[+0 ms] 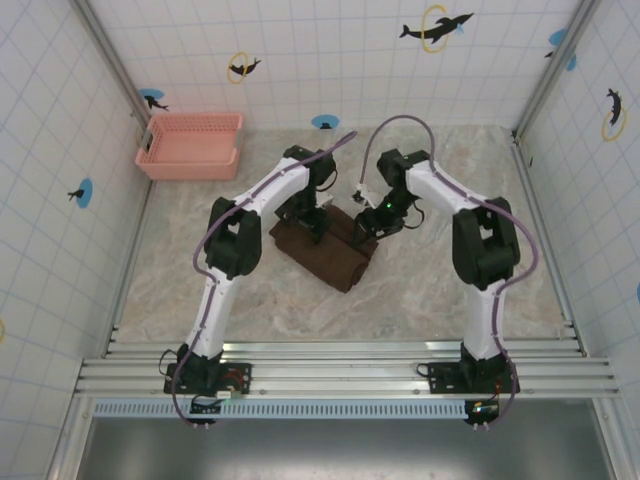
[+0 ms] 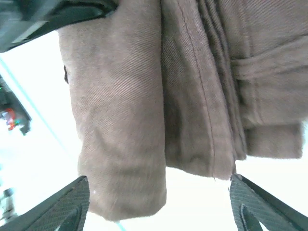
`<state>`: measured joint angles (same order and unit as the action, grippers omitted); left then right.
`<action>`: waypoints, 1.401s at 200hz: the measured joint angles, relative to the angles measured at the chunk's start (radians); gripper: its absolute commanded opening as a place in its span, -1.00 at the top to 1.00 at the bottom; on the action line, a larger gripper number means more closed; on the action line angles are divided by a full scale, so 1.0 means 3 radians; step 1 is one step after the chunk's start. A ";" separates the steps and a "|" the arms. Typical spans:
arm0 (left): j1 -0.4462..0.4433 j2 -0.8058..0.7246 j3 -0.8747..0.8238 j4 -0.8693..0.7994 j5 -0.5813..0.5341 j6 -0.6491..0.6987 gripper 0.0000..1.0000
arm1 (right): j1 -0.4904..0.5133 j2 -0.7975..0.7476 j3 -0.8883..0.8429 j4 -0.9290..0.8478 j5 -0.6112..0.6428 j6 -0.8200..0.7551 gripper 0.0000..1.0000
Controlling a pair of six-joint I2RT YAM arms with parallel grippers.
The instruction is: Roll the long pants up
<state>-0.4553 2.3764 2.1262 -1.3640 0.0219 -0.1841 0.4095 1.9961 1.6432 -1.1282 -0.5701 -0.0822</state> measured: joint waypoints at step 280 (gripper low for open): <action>0.0411 -0.0237 -0.0033 0.0023 0.0268 -0.0102 -0.95 | 0.1427 -0.0202 -0.0790 0.1277 0.1624 -0.0614 0.58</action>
<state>-0.3321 2.3054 2.1162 -1.3571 0.1024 -0.2146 0.8375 1.9354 1.4063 -0.7452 -0.0830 -0.2665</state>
